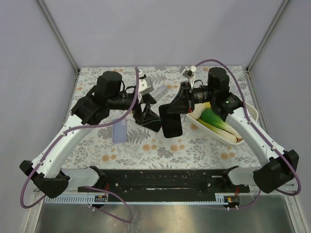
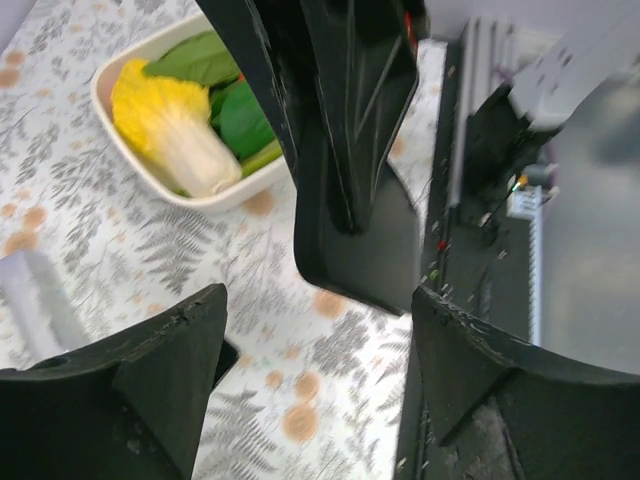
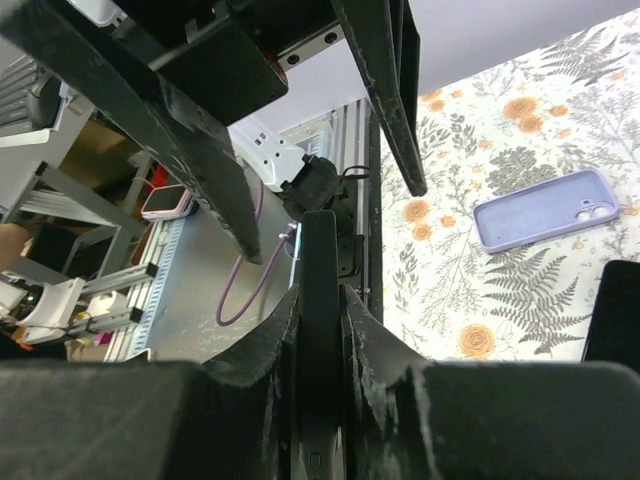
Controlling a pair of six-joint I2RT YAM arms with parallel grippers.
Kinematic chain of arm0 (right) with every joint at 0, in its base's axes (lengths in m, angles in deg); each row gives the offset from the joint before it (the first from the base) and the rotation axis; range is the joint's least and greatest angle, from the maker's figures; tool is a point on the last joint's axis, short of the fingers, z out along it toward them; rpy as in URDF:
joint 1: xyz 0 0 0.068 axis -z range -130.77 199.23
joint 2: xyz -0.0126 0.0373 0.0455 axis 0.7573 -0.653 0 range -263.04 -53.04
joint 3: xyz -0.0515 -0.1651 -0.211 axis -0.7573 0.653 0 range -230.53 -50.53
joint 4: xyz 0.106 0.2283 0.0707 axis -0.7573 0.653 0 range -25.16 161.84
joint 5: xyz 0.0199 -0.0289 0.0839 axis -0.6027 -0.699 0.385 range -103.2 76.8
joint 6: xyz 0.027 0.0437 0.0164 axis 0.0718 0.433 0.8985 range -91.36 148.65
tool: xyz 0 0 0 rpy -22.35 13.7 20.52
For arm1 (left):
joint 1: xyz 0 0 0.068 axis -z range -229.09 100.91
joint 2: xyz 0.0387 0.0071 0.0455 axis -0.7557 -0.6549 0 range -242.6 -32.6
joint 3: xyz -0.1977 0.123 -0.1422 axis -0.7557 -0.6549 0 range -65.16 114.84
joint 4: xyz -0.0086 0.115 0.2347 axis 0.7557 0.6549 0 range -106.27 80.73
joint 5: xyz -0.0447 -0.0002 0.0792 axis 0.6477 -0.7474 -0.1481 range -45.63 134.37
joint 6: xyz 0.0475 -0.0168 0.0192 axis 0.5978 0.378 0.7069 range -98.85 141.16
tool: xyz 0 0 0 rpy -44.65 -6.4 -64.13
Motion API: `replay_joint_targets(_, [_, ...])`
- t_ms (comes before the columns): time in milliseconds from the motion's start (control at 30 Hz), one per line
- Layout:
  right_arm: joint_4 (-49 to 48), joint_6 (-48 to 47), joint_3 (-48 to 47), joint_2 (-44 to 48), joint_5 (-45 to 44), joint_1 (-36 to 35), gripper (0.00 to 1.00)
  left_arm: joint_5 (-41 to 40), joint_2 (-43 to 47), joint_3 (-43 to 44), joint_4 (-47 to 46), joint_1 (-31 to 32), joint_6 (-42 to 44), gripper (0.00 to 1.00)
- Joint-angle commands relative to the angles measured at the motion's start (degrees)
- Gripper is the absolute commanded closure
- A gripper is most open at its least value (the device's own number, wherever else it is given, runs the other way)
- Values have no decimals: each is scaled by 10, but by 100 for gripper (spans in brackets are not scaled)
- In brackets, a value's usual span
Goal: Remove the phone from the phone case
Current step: Remove the phone case from the phone.
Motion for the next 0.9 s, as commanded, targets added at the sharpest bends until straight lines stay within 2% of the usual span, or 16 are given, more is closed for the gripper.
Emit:
replay_joint_targets(0, [-1, -29, -19, 41, -25, -4, 100, 96, -7, 3, -122, -16, -178, 25])
replay_joint_targets(133, [-13, -23, -15, 46, -30, -4, 100, 127, -28, -12, -165, -17, -231, 30])
replay_joint_targets(300, [-26, -12, -11, 48, -34, -4, 100, 168, -58, -7, -181, -17, -253, 41])
replay_joint_targets(367, [-29, -10, -12, 50, -37, -4, 100, 182, -67, -10, -189, -17, -259, 42])
replay_joint_targets(700, [-42, 12, -24, 39, -51, -4, 100, 199, -54, -42, -198, -15, -237, 50])
replay_joint_targets(867, [-56, 31, -26, 34, -52, -4, 100, 201, -60, -46, -198, -10, -236, 62])
